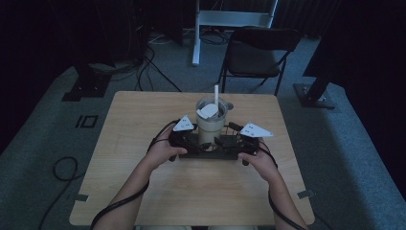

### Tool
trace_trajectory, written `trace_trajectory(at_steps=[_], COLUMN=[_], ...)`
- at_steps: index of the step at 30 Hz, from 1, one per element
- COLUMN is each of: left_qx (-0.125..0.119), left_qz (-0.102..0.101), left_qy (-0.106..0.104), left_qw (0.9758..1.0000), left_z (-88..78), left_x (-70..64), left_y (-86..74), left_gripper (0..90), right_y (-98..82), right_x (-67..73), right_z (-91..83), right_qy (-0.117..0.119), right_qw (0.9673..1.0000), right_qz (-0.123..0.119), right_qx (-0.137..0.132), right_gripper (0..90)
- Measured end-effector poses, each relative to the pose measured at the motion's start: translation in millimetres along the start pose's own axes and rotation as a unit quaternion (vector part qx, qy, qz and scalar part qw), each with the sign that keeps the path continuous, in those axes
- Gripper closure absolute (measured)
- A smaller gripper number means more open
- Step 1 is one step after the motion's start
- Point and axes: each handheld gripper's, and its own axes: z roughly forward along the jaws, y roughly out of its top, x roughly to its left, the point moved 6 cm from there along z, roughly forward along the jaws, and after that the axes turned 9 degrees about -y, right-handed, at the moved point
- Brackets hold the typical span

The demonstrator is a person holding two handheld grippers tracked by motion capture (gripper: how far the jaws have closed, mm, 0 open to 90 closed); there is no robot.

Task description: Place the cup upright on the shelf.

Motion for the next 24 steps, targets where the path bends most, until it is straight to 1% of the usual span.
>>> trace_trajectory(at_steps=[3, 6, 8, 11, 14, 15, 17, 18, 21, 22, 24], left_qx=[-0.006, -0.010, -0.019, -0.030, -0.034, -0.041, -0.052, -0.052, -0.052, -0.053, -0.057], left_qz=[-0.004, -0.006, -0.009, -0.013, -0.016, -0.020, -0.030, -0.035, -0.033, -0.032, -0.035], left_qy=[0.006, 0.016, 0.019, 0.026, 0.036, 0.038, 0.046, 0.049, 0.059, 0.063, 0.073], left_qw=[1.0000, 0.9998, 0.9996, 0.9991, 0.9986, 0.9982, 0.9971, 0.9968, 0.9963, 0.9961, 0.9951], left_z=[-5.7, -12.4, -17.9, -27.7, -37.9, -41.5, -48.7, -52.0, -63.3, -67.7, -76.5], left_x=[-0.5, 0.2, -0.4, -0.1, 1.2, 1.6, 2.9, 3.1, 3.5, 3.7, 4.9], left_y=[-0.5, -1.3, -1.5, -4.7, -10.5, -12.0, -16.4, -19.5, -29.0, -31.8, -36.8], left_gripper=[2.5, 2.6, 2.6, 2.6, 2.6, 2.6, 2.5, 2.5, 2.5, 2.5, 2.6], right_y=[2.2, 2.2, 1.1, -1.3, -4.4, -5.4, -7.3, -8.4, -11.9, -13.7, -17.7], right_x=[-4.5, -12.0, -16.4, -21.7, -28.3, -30.6, -33.9, -35.5, -38.9, -40.0, -41.9], right_z=[-7.3, -13.0, -17.3, -24.4, -31.4, -33.7, -38.2, -40.4, -46.3, -48.0, -51.9], right_qy=[-0.010, -0.025, -0.033, -0.044, -0.059, -0.066, -0.071, -0.076, -0.088, -0.092, -0.097], right_qw=[0.9999, 0.9996, 0.9993, 0.9989, 0.9981, 0.9977, 0.9973, 0.9969, 0.9959, 0.9955, 0.9952], right_qz=[-0.001, 0.013, 0.018, 0.016, 0.015, 0.015, 0.016, 0.017, 0.021, 0.021, 0.015], right_qx=[-0.007, -0.010, -0.010, -0.009, -0.007, -0.007, -0.006, -0.005, 0.000, 0.002, 0.006], right_gripper=[9.2, 9.3, 9.2, 9.2, 9.3, 9.3, 9.3, 9.3, 9.3, 9.3, 9.3])
